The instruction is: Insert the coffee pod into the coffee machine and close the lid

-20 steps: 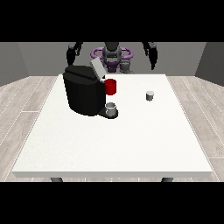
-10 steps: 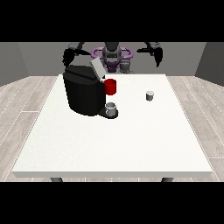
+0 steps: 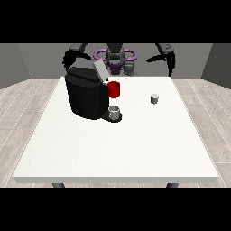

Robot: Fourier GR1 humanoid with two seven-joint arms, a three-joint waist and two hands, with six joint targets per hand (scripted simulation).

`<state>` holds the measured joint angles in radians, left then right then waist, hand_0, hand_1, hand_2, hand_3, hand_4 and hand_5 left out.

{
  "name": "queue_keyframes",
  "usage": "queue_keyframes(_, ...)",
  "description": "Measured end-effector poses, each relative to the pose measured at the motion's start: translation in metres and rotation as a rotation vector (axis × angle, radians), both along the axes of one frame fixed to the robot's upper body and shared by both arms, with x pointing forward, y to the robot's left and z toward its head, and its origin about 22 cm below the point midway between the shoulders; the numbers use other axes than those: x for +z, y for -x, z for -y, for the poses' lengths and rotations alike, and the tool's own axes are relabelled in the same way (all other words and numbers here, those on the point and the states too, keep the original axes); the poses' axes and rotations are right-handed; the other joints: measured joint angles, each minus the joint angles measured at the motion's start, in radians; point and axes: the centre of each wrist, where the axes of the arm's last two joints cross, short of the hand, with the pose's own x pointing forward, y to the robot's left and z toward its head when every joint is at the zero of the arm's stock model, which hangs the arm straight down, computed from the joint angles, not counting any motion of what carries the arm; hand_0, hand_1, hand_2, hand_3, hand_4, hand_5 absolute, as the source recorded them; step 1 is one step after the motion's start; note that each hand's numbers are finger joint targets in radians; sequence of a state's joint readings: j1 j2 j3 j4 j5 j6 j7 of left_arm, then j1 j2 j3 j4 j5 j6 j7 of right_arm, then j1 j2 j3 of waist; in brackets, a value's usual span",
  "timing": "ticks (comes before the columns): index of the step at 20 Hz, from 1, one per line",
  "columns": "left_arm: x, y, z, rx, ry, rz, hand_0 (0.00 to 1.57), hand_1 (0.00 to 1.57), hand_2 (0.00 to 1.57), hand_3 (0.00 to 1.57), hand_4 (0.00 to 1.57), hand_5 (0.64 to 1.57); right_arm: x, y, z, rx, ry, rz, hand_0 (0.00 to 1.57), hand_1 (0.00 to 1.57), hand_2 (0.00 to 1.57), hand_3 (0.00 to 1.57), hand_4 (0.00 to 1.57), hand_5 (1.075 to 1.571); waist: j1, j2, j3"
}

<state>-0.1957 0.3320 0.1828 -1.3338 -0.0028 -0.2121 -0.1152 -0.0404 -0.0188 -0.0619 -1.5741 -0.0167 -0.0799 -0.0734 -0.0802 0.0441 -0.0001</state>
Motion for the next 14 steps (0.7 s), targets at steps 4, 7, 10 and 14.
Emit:
queue_keyframes(4,0.009,-0.018,-0.016,0.029,-0.029,-0.021,0.0,0.0,0.0,0.0,0.0,1.571,0.01,-0.008,-0.006,0.035,0.003,0.042,0.0,0.0,0.0,0.0,0.28,1.571,-0.038,0.054,0.0)
queue_keyframes(7,0.004,-0.025,-0.025,0.039,-0.054,-0.048,0.0,0.0,0.0,0.0,0.0,1.571,0.014,-0.009,-0.019,0.056,0.002,0.065,0.0,0.0,0.0,0.0,0.26,1.571,-0.055,0.087,-0.0002)
queue_keyframes(10,0.0,-0.033,-0.034,0.074,-0.068,-0.072,0.0,0.0,0.0,0.0,0.0,1.571,0.018,-0.01,-0.025,0.075,0.008,0.07,0.0,0.0,0.0,0.0,0.34,1.571,-0.071,0.114,-0.0004)
queue_keyframes(14,-0.007,-0.042,-0.035,0.087,-0.103,-0.106,0.0,0.0,0.0,0.0,0.0,1.571,0.023,-0.016,-0.03,0.067,0.013,0.064,0.0,0.0,0.0,0.0,0.39,1.571,-0.068,0.134,-0.0003)
